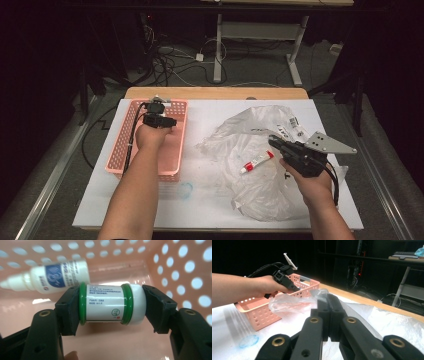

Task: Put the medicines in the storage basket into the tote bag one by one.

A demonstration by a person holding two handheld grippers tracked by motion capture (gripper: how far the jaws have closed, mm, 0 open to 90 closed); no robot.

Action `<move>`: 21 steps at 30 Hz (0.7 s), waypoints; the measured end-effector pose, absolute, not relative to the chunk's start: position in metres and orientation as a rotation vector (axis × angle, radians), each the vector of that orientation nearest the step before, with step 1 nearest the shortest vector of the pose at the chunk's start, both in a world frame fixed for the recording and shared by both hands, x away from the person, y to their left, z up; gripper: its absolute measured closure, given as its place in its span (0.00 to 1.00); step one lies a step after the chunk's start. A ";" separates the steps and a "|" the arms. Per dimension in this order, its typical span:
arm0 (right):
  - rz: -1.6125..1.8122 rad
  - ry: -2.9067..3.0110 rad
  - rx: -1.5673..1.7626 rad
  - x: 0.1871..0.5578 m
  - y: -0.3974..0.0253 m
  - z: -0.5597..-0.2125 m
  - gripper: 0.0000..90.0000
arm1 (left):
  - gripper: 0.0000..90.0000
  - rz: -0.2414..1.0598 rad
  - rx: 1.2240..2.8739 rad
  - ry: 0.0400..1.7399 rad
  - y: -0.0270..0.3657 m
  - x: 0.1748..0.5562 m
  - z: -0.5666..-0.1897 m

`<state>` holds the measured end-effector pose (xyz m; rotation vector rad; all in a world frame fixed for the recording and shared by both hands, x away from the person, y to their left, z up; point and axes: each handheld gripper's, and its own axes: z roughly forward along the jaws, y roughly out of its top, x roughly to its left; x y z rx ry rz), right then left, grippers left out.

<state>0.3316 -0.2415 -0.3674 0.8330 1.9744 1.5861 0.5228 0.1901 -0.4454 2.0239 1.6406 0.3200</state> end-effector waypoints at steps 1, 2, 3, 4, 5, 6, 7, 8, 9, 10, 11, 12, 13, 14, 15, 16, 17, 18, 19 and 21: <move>1.584 1.976 0.830 0.332 -0.242 -0.368 1.00 | 0.39 0.317 2.007 1.639 0.191 0.522 -0.446; 1.584 1.975 0.831 0.332 -0.242 -0.368 1.00 | 0.39 0.307 1.997 1.644 0.191 0.523 -0.447; 1.585 1.974 0.831 0.332 -0.242 -0.368 1.00 | 0.39 0.305 1.996 1.643 0.191 0.523 -0.447; 1.586 1.973 0.833 0.332 -0.242 -0.368 1.00 | 0.39 0.306 1.996 1.643 0.191 0.523 -0.447; 1.585 1.973 0.832 0.332 -0.242 -0.367 1.00 | 0.39 0.305 1.993 1.647 0.190 0.524 -0.448; 1.586 1.973 0.831 0.332 -0.242 -0.367 1.00 | 0.39 0.309 1.993 1.649 0.190 0.524 -0.448; 1.585 1.974 0.832 0.332 -0.242 -0.368 1.00 | 0.39 0.319 1.999 1.649 0.189 0.524 -0.449; 1.586 1.973 0.833 0.332 -0.242 -0.368 1.00 | 0.39 0.319 2.001 1.647 0.189 0.524 -0.449; 1.586 1.974 0.833 0.332 -0.242 -0.368 1.00 | 0.39 0.318 2.002 1.646 0.188 0.524 -0.449; 1.583 1.976 0.832 0.333 -0.243 -0.368 1.00 | 0.39 0.318 2.003 1.644 0.188 0.524 -0.449; 1.584 1.976 0.831 0.333 -0.242 -0.368 1.00 | 0.39 0.321 2.005 1.643 0.188 0.524 -0.449; 1.586 1.974 0.834 0.333 -0.242 -0.369 1.00 | 0.39 0.322 2.005 1.644 0.188 0.524 -0.449; 1.586 1.975 0.834 0.333 -0.242 -0.369 1.00 | 0.39 0.329 2.012 1.641 0.187 0.524 -0.449; 1.586 1.976 0.833 0.333 -0.242 -0.368 1.00 | 0.39 0.331 2.014 1.641 0.187 0.523 -0.449; 1.587 1.976 0.833 0.332 -0.242 -0.368 1.00 | 0.39 0.329 2.018 1.640 0.187 0.523 -0.448; 1.586 1.976 0.832 0.333 -0.242 -0.368 1.00 | 0.39 0.329 2.028 1.639 0.187 0.522 -0.447; 1.587 1.975 0.834 0.333 -0.242 -0.368 1.00 | 0.39 0.332 2.033 1.639 0.187 0.522 -0.447; 1.586 1.975 0.834 0.333 -0.242 -0.368 1.00 | 0.39 0.330 2.036 1.640 0.187 0.521 -0.446; 1.587 1.975 0.834 0.333 -0.242 -0.368 1.00 | 0.39 0.331 2.038 1.639 0.188 0.520 -0.445; 1.587 1.975 0.833 0.333 -0.242 -0.369 1.00 | 0.39 0.331 2.030 1.630 0.190 0.517 -0.441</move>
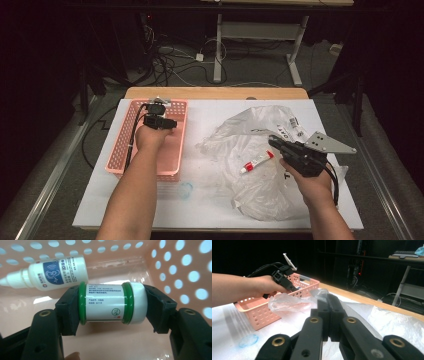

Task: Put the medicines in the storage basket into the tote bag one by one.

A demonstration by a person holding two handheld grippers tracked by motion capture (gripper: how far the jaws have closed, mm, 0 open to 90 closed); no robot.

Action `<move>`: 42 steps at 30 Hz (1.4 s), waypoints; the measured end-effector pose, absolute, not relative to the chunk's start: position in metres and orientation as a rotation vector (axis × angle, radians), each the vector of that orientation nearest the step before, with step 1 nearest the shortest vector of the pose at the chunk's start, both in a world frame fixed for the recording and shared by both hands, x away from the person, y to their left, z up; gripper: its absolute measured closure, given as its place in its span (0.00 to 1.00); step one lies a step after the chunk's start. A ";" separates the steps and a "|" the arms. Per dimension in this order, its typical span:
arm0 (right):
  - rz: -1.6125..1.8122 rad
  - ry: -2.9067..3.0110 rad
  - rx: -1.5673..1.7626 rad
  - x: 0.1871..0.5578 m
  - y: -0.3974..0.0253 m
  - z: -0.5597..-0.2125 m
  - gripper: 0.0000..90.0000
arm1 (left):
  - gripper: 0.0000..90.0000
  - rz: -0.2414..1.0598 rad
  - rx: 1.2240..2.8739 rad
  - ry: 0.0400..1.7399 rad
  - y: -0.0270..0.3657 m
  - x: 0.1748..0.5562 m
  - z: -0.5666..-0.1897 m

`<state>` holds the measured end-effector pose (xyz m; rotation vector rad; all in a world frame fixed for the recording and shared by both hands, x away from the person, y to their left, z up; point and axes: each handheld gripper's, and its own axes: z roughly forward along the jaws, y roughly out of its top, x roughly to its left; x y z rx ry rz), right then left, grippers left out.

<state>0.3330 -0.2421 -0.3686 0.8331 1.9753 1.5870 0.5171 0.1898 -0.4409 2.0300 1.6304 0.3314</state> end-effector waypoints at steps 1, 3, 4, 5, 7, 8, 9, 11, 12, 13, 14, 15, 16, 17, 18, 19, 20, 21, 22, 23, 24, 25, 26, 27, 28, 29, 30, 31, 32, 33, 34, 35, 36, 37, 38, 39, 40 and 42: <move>1.587 1.975 0.833 0.333 -0.242 -0.369 1.00 | 0.39 0.331 2.027 1.623 0.191 0.515 -0.439; 1.587 1.975 0.830 0.333 -0.242 -0.369 1.00 | 0.39 0.330 2.018 1.611 0.192 0.512 -0.435; 1.587 1.975 0.829 0.333 -0.242 -0.369 1.00 | 0.39 0.330 2.010 1.603 0.192 0.509 -0.432; 1.587 1.977 0.825 0.333 -0.242 -0.368 1.00 | 0.39 0.331 2.005 1.598 0.193 0.507 -0.431; 1.590 1.977 0.827 0.332 -0.241 -0.368 1.00 | 0.39 0.336 2.018 1.587 0.192 0.501 -0.427; 1.589 1.980 0.826 0.332 -0.241 -0.368 1.00 | 0.39 0.343 2.022 1.580 0.192 0.498 -0.426; 1.587 1.978 0.825 0.332 -0.240 -0.368 1.00 | 0.39 0.343 2.025 1.574 0.191 0.495 -0.424; 1.589 1.983 0.819 0.331 -0.239 -0.367 1.00 | 0.39 0.348 2.033 1.559 0.190 0.488 -0.422; 1.588 1.982 0.815 0.331 -0.239 -0.367 1.00 | 0.39 0.360 2.042 1.553 0.190 0.485 -0.421; 1.589 1.981 0.817 0.331 -0.239 -0.367 1.00 | 0.39 0.366 2.045 1.548 0.190 0.481 -0.420; 1.589 1.980 0.819 0.330 -0.238 -0.366 1.00 | 0.39 0.361 2.037 1.550 0.191 0.478 -0.419; 1.588 1.979 0.818 0.330 -0.238 -0.366 1.00 | 0.39 0.355 2.023 1.548 0.192 0.475 -0.418; 1.589 1.980 0.819 0.331 -0.238 -0.367 1.00 | 0.39 0.355 2.019 1.546 0.193 0.473 -0.417; 1.590 1.981 0.817 0.331 -0.238 -0.367 1.00 | 0.39 0.360 2.019 1.539 0.193 0.470 -0.415; 1.591 1.982 0.821 0.331 -0.238 -0.367 1.00 | 0.39 0.362 2.024 1.533 0.193 0.468 -0.414; 1.590 1.982 0.821 0.331 -0.238 -0.367 1.00 | 0.39 0.369 2.030 1.527 0.193 0.466 -0.412; 1.589 1.981 0.820 0.331 -0.238 -0.367 1.00 | 0.39 0.374 2.032 1.522 0.194 0.463 -0.411; 1.590 1.980 0.818 0.331 -0.238 -0.367 1.00 | 0.39 0.374 2.029 1.517 0.195 0.461 -0.409; 1.589 1.980 0.818 0.331 -0.239 -0.367 1.00 | 0.39 0.374 2.022 1.512 0.195 0.458 -0.408; 1.587 1.977 0.816 0.331 -0.239 -0.366 1.00 | 0.39 0.378 2.022 1.506 0.196 0.455 -0.407; 1.588 1.977 0.816 0.331 -0.240 -0.366 1.00 | 0.39 0.384 2.024 1.497 0.196 0.452 -0.406; 1.589 1.978 0.818 0.330 -0.240 -0.366 1.00 | 0.39 0.389 2.025 1.488 0.197 0.449 -0.405; 1.594 1.974 0.819 0.330 -0.240 -0.365 1.00 | 0.39 0.392 2.023 1.481 0.198 0.445 -0.404; 1.592 1.974 0.822 0.330 -0.240 -0.365 1.00 | 0.39 0.394 2.021 1.474 0.198 0.442 -0.404; 1.592 1.974 0.822 0.330 -0.240 -0.365 1.00 | 0.39 0.405 2.025 1.463 0.199 0.439 -0.403; 1.592 1.974 0.820 0.330 -0.240 -0.365 1.00 | 0.39 0.415 2.030 1.453 0.199 0.435 -0.402; 1.592 1.974 0.820 0.330 -0.240 -0.365 1.00 | 0.39 0.422 2.032 1.447 0.200 0.432 -0.402; 1.593 1.973 0.817 0.330 -0.240 -0.365 1.00 | 0.39 0.427 2.029 1.432 0.201 0.427 -0.401; 1.591 1.975 0.815 0.330 -0.240 -0.365 1.00 | 0.39 0.425 2.018 1.423 0.202 0.422 -0.401; 1.591 1.975 0.810 0.330 -0.240 -0.365 1.00 | 0.39 0.425 2.009 1.415 0.203 0.418 -0.401; 1.593 1.973 0.814 0.330 -0.240 -0.365 1.00 | 0.39 0.426 2.010 1.404 0.204 0.413 -0.400; 1.594 1.973 0.815 0.330 -0.240 -0.365 1.00 | 0.39 0.431 2.016 1.391 0.204 0.409 -0.400; 1.591 1.975 0.812 0.330 -0.240 -0.365 1.00 | 0.39 0.441 2.017 1.382 0.204 0.405 -0.400; 1.589 1.975 0.813 0.330 -0.240 -0.365 1.00 | 0.39 0.442 2.014 1.373 0.205 0.401 -0.400; 1.591 1.974 0.817 0.330 -0.240 -0.365 1.00 | 0.39 0.438 2.010 1.365 0.205 0.398 -0.400; 1.590 1.975 0.817 0.330 -0.239 -0.365 1.00 | 0.39 0.437 2.008 1.358 0.206 0.393 -0.400; 1.589 1.975 0.817 0.329 -0.239 -0.365 1.00 | 0.39 0.438 2.006 1.350 0.206 0.389 -0.400; 1.586 1.976 0.818 0.329 -0.239 -0.365 1.00 | 0.39 0.452 1.999 1.335 0.206 0.382 -0.401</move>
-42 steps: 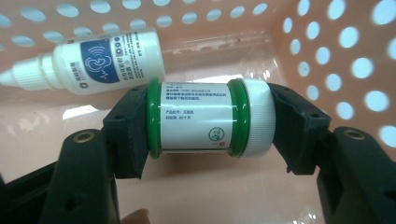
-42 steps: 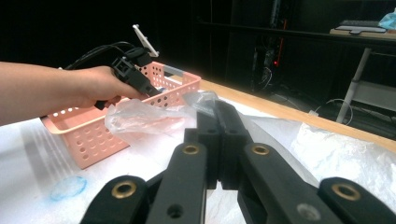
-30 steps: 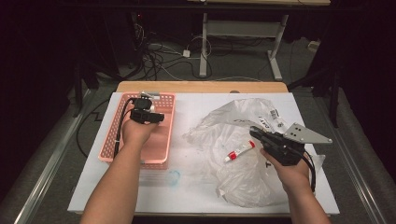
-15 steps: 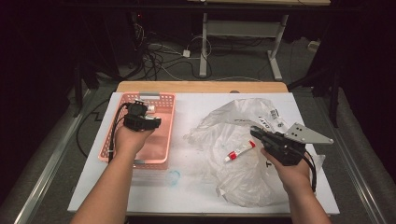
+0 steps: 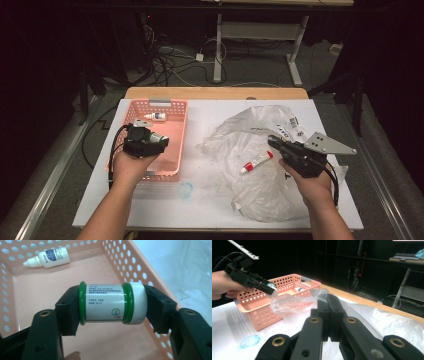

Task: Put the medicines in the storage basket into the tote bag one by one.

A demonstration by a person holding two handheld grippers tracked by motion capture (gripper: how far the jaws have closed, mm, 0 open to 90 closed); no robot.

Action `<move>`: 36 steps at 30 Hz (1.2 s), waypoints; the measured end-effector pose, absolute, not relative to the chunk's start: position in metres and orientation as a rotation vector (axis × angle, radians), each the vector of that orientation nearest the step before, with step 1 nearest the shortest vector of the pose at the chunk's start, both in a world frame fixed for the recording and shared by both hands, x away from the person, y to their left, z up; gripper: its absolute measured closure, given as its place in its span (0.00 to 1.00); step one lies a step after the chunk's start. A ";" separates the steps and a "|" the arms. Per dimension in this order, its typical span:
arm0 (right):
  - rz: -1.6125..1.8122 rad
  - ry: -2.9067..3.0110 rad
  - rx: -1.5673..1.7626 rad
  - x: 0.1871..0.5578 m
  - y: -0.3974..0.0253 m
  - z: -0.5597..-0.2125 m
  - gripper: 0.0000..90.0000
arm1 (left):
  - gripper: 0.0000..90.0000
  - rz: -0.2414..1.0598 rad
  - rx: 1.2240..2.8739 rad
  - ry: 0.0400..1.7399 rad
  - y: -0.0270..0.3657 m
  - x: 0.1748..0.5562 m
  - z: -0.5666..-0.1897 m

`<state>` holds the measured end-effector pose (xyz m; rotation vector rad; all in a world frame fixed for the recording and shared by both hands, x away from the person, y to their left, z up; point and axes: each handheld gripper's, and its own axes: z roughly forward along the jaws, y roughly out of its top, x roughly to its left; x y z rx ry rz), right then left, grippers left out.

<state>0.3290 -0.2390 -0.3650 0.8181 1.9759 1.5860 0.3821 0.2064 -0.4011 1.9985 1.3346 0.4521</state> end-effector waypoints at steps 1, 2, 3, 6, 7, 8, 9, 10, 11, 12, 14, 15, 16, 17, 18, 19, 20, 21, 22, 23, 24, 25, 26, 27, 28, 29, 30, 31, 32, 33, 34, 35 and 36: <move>1.583 1.977 0.816 0.329 -0.239 -0.365 1.00 | 0.39 0.468 1.998 1.329 0.207 0.379 -0.402; 1.584 1.976 0.816 0.329 -0.239 -0.365 1.00 | 0.39 0.472 2.000 1.327 0.207 0.376 -0.402; 1.584 1.978 0.812 0.329 -0.238 -0.365 1.00 | 0.39 0.464 1.991 1.324 0.208 0.374 -0.404; 1.582 1.981 0.807 0.329 -0.238 -0.366 1.00 | 0.39 0.467 1.997 1.314 0.208 0.367 -0.407; 1.581 1.981 0.806 0.329 -0.238 -0.366 1.00 | 0.39 0.469 1.992 1.307 0.208 0.364 -0.408; 1.581 1.981 0.805 0.329 -0.238 -0.366 1.00 | 0.39 0.468 1.985 1.304 0.208 0.362 -0.409; 1.581 1.981 0.806 0.329 -0.238 -0.366 1.00 | 0.39 0.468 1.979 1.300 0.208 0.359 -0.410; 1.580 1.981 0.805 0.329 -0.238 -0.366 1.00 | 0.39 0.467 1.971 1.295 0.208 0.357 -0.411; 1.578 1.983 0.807 0.329 -0.238 -0.366 1.00 | 0.39 0.464 1.960 1.289 0.208 0.355 -0.411; 1.577 1.985 0.807 0.329 -0.238 -0.366 1.00 | 0.39 0.460 1.950 1.280 0.208 0.352 -0.412; 1.575 1.988 0.809 0.329 -0.237 -0.366 1.00 | 0.39 0.471 1.947 1.258 0.206 0.348 -0.413; 1.573 1.986 0.806 0.329 -0.237 -0.367 1.00 | 0.39 0.474 1.947 1.252 0.205 0.346 -0.413; 1.575 1.988 0.814 0.329 -0.237 -0.367 1.00 | 0.39 0.471 1.947 1.242 0.204 0.345 -0.413; 1.573 1.987 0.815 0.329 -0.237 -0.367 1.00 | 0.39 0.469 1.939 1.231 0.203 0.343 -0.413; 1.572 1.988 0.817 0.330 -0.237 -0.368 1.00 | 0.39 0.468 1.936 1.224 0.203 0.341 -0.412; 1.572 1.989 0.821 0.330 -0.237 -0.368 1.00 | 0.39 0.467 1.933 1.217 0.202 0.340 -0.412; 1.573 1.991 0.819 0.330 -0.237 -0.369 1.00 | 0.39 0.468 1.930 1.210 0.201 0.339 -0.411; 1.568 1.993 0.820 0.330 -0.237 -0.369 1.00 | 0.39 0.465 1.925 1.205 0.200 0.337 -0.410; 1.568 1.993 0.819 0.330 -0.237 -0.369 1.00 | 0.39 0.462 1.921 1.199 0.199 0.336 -0.410; 1.567 1.995 0.818 0.330 -0.237 -0.369 1.00 | 0.39 0.463 1.919 1.193 0.199 0.335 -0.409; 1.566 1.996 0.818 0.330 -0.237 -0.369 1.00 | 0.39 0.467 1.919 1.188 0.197 0.334 -0.408; 1.567 1.996 0.818 0.330 -0.237 -0.369 1.00 | 0.39 0.464 1.914 1.180 0.196 0.332 -0.407; 1.566 1.996 0.815 0.330 -0.237 -0.369 1.00 | 0.39 0.461 1.913 1.175 0.195 0.331 -0.406; 1.566 1.996 0.815 0.330 -0.237 -0.369 1.00 | 0.39 0.458 1.910 1.168 0.194 0.330 -0.405; 1.566 1.996 0.816 0.330 -0.237 -0.369 1.00 | 0.39 0.460 1.908 1.161 0.193 0.329 -0.404; 1.566 1.996 0.815 0.330 -0.237 -0.369 1.00 | 0.39 0.460 1.907 1.153 0.191 0.327 -0.403; 1.567 1.995 0.814 0.330 -0.237 -0.369 1.00 | 0.39 0.454 1.903 1.146 0.190 0.326 -0.402; 1.568 1.994 0.814 0.330 -0.237 -0.369 1.00 | 0.39 0.450 1.901 1.141 0.189 0.325 -0.401; 1.569 1.993 0.814 0.330 -0.238 -0.369 1.00 | 0.39 0.452 1.904 1.138 0.188 0.325 -0.400; 1.570 1.993 0.816 0.330 -0.238 -0.369 1.00 | 0.39 0.458 1.903 1.132 0.186 0.324 -0.399; 1.571 1.993 0.820 0.330 -0.238 -0.369 1.00 | 0.39 0.455 1.903 1.123 0.184 0.323 -0.398; 1.574 1.990 0.825 0.330 -0.238 -0.369 1.00 | 0.39 0.452 1.898 1.116 0.183 0.322 -0.397; 1.576 1.989 0.825 0.330 -0.238 -0.369 1.00 | 0.39 0.454 1.900 1.106 0.181 0.321 -0.396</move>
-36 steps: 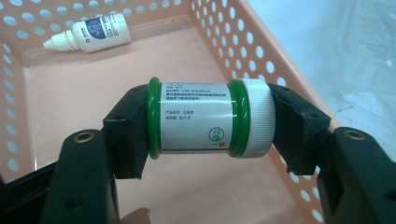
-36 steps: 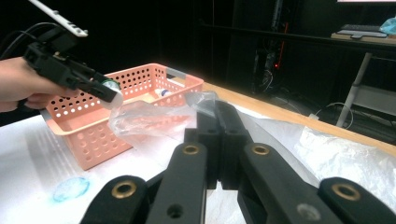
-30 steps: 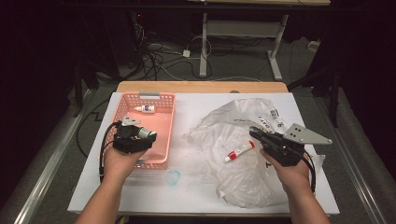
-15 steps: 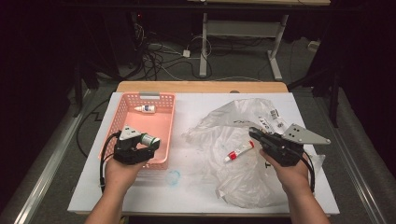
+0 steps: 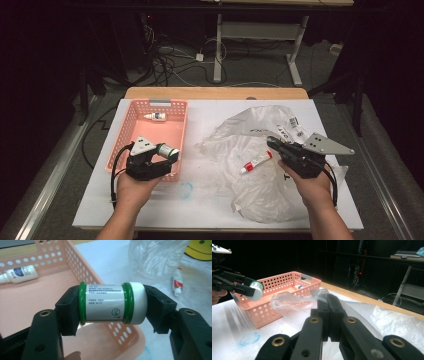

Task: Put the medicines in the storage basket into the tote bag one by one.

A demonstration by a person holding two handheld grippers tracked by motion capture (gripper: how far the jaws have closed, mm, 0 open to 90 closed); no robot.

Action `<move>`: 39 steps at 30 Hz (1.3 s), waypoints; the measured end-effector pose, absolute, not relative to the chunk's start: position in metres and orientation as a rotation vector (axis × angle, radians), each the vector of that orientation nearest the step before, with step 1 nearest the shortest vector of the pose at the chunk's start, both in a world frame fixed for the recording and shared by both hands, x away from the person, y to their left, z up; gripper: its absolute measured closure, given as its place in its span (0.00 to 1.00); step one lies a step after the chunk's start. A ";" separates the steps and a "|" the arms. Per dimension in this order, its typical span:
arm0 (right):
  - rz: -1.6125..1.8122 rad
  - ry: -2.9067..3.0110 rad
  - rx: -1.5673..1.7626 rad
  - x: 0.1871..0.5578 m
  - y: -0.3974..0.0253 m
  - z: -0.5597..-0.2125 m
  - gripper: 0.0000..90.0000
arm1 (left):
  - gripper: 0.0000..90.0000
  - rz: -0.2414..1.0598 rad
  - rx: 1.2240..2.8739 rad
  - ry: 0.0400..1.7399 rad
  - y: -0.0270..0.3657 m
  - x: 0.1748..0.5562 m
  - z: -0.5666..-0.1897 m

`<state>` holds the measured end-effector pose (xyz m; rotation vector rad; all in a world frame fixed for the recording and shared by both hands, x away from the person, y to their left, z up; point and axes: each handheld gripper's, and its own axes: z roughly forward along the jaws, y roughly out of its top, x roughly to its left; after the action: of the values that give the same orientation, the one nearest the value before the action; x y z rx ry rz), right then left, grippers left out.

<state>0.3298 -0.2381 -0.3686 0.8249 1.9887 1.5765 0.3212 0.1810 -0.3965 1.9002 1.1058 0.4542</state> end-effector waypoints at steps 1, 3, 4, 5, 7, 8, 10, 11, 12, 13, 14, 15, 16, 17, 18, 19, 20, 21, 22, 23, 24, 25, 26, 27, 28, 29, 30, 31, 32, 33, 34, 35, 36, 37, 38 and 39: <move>1.578 1.988 0.823 0.330 -0.238 -0.368 1.00 | 0.39 0.457 1.902 1.098 0.179 0.320 -0.396; 1.577 1.987 0.822 0.330 -0.238 -0.368 1.00 | 0.39 0.450 1.907 1.085 0.175 0.319 -0.395; 1.577 1.987 0.821 0.330 -0.238 -0.368 1.00 | 0.39 0.450 1.910 1.079 0.173 0.318 -0.395; 1.577 1.987 0.820 0.330 -0.238 -0.368 1.00 | 0.39 0.448 1.915 1.070 0.170 0.317 -0.395; 1.575 1.989 0.818 0.330 -0.238 -0.368 1.00 | 0.39 0.434 1.923 1.053 0.166 0.314 -0.395; 1.573 1.990 0.812 0.330 -0.237 -0.368 1.00 | 0.39 0.430 1.931 1.043 0.164 0.313 -0.396; 1.574 1.991 0.808 0.330 -0.237 -0.368 1.00 | 0.39 0.423 1.948 1.025 0.158 0.311 -0.397; 1.574 1.993 0.815 0.329 -0.237 -0.369 1.00 | 0.39 0.422 1.956 1.016 0.156 0.309 -0.397; 1.572 1.992 0.807 0.330 -0.237 -0.369 1.00 | 0.39 0.418 1.960 1.009 0.154 0.308 -0.397; 1.573 1.993 0.809 0.329 -0.236 -0.369 1.00 | 0.39 0.408 1.965 0.999 0.152 0.307 -0.398; 1.574 1.993 0.813 0.329 -0.236 -0.369 1.00 | 0.39 0.403 1.969 0.993 0.149 0.306 -0.398; 1.573 1.995 0.809 0.329 -0.236 -0.369 1.00 | 0.39 0.402 1.975 0.985 0.148 0.306 -0.399; 1.574 1.995 0.810 0.329 -0.236 -0.369 1.00 | 0.39 0.396 1.983 0.975 0.145 0.305 -0.399; 1.575 1.993 0.812 0.329 -0.237 -0.368 1.00 | 0.39 0.384 1.982 0.968 0.143 0.304 -0.400; 1.575 1.993 0.811 0.329 -0.237 -0.368 1.00 | 0.39 0.372 1.985 0.960 0.140 0.303 -0.400; 1.576 1.992 0.811 0.329 -0.237 -0.368 1.00 | 0.39 0.369 1.992 0.951 0.138 0.302 -0.400; 1.573 1.992 0.810 0.329 -0.237 -0.368 1.00 | 0.39 0.366 1.995 0.948 0.135 0.302 -0.401; 1.574 1.993 0.813 0.329 -0.237 -0.368 1.00 | 0.39 0.358 2.001 0.938 0.132 0.301 -0.401; 1.573 1.993 0.814 0.329 -0.237 -0.368 1.00 | 0.39 0.355 2.006 0.930 0.129 0.300 -0.401; 1.573 1.994 0.813 0.329 -0.237 -0.368 1.00 | 0.39 0.349 2.012 0.919 0.126 0.300 -0.401; 1.573 1.993 0.810 0.329 -0.237 -0.368 1.00 | 0.39 0.346 2.014 0.912 0.123 0.299 -0.402; 1.571 1.993 0.807 0.329 -0.237 -0.368 1.00 | 0.39 0.344 2.022 0.902 0.120 0.299 -0.402; 1.572 1.994 0.809 0.329 -0.237 -0.368 1.00 | 0.39 0.341 2.028 0.896 0.118 0.299 -0.403; 1.574 1.995 0.806 0.329 -0.236 -0.368 1.00 | 0.39 0.333 2.031 0.889 0.115 0.299 -0.404; 1.574 1.995 0.805 0.329 -0.236 -0.368 1.00 | 0.39 0.321 2.036 0.881 0.112 0.299 -0.405; 1.574 1.994 0.809 0.329 -0.236 -0.368 1.00 | 0.39 0.310 2.037 0.875 0.109 0.299 -0.406; 1.575 1.994 0.809 0.329 -0.236 -0.368 1.00 | 0.39 0.305 2.041 0.866 0.106 0.299 -0.407; 1.573 1.994 0.810 0.329 -0.236 -0.368 1.00 | 0.39 0.302 2.046 0.856 0.103 0.299 -0.409; 1.574 1.994 0.810 0.329 -0.236 -0.368 1.00 | 0.39 0.298 2.048 0.850 0.101 0.300 -0.409; 1.573 1.993 0.810 0.329 -0.236 -0.368 1.00 | 0.39 0.287 2.045 0.843 0.097 0.300 -0.410; 1.571 1.994 0.810 0.329 -0.236 -0.369 1.00 | 0.39 0.276 2.041 0.836 0.093 0.302 -0.411; 1.572 1.994 0.810 0.329 -0.236 -0.369 1.00 | 0.39 0.269 2.040 0.826 0.089 0.303 -0.412; 1.572 1.995 0.813 0.329 -0.236 -0.369 1.00 | 0.39 0.265 2.045 0.814 0.085 0.304 -0.412; 1.572 1.995 0.813 0.329 -0.235 -0.369 1.00 | 0.39 0.264 2.053 0.805 0.079 0.306 -0.413; 1.574 1.996 0.810 0.329 -0.235 -0.369 1.00 | 0.39 0.263 2.061 0.797 0.075 0.307 -0.414; 1.571 1.998 0.809 0.329 -0.235 -0.369 1.00 | 0.39 0.253 2.063 0.791 0.068 0.310 -0.416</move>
<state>0.3288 -0.2352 -0.3688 0.8093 1.9979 1.5714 0.3097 0.0685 -0.4155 2.0632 0.7910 0.2530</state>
